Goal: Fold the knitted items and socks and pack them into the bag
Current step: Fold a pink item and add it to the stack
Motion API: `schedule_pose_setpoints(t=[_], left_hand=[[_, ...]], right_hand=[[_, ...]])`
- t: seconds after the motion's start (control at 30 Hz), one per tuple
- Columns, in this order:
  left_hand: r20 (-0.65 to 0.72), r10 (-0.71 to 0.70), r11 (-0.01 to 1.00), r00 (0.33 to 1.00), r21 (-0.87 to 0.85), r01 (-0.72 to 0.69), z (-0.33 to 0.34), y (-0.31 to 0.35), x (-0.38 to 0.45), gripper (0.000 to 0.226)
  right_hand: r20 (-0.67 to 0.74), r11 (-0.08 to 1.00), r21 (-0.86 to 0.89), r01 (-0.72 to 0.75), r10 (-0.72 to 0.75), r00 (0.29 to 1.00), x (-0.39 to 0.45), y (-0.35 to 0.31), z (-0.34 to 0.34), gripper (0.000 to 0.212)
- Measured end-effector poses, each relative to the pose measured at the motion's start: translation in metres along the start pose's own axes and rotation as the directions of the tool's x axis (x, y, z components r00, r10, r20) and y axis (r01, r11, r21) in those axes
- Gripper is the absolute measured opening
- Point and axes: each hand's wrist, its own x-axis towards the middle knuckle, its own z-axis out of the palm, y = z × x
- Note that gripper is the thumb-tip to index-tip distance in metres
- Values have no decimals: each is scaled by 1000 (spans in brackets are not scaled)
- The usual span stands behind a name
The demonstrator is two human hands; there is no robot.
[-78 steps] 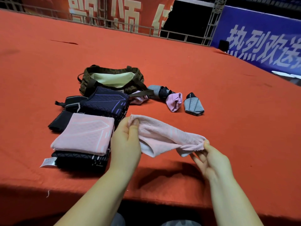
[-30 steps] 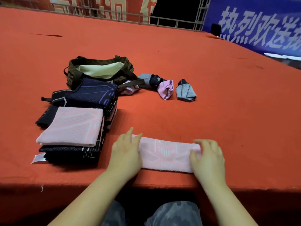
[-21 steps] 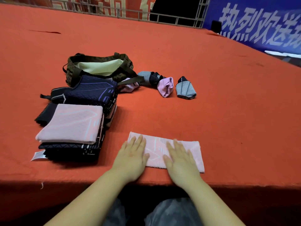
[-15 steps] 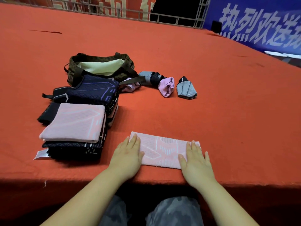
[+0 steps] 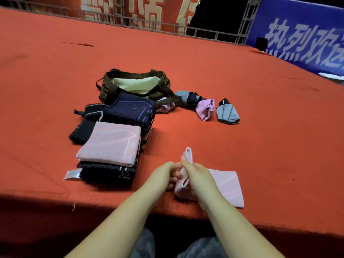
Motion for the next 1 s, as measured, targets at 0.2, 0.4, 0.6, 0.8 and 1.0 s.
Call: schedule_pose_setpoints(t=[0.2,0.4,0.6,0.8,1.0], left_hand=[[50,351,889,935,295,-349,-5,-2,-6,39],[360,507,197,783,836,-512,23,-12,10,54],[504,261,-89,824,862,-499,63,-23,28,58],[466,128,-205,875,876,-436,71,-40,37,62],[467,146,-177,872,880,-442,71,-46,39,61]], right_hand=[[-127,988,-92,123,-134,983,-4,-5,-12,9],[-235,891,-430,147,-267,935,1,-5,-76,11],[-320,814,-581,25,-257,912,5,11,-117,33],[-316,732,-680,-21,-268,910,5,38,-118,41],[-353,670,-710,-219,-69,933,4,26,-117,41]])
